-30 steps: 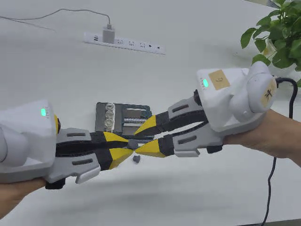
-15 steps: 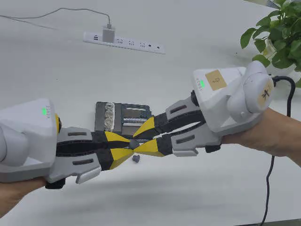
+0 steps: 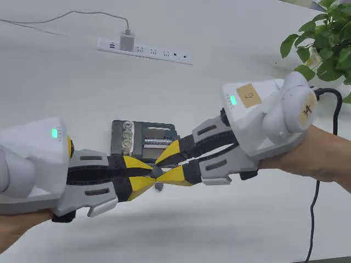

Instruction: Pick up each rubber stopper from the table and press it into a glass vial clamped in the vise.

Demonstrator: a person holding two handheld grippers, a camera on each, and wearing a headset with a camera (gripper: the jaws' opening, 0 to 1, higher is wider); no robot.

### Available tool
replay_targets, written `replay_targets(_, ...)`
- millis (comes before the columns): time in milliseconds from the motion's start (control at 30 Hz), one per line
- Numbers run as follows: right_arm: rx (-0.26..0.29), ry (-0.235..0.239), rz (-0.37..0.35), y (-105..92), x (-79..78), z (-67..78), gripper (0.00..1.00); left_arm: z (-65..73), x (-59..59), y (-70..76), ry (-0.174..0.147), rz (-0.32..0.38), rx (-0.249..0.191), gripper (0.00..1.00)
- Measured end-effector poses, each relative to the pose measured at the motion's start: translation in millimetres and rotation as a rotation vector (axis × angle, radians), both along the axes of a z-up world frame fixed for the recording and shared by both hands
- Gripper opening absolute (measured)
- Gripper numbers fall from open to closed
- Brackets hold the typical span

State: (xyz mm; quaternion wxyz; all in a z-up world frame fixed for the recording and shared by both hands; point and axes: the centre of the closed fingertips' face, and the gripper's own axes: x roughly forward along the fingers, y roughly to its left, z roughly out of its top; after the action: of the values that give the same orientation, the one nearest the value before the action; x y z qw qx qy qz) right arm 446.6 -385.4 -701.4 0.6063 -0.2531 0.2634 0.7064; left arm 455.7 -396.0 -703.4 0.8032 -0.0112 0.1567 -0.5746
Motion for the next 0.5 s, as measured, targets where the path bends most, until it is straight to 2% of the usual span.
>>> replay_targets(500, -0.031, -0.004, -0.003, 0.4, 2.1, 0.2, 0.07, 0.4, 1.7, 0.7, 0.002, -0.004, 0.000, 0.04)
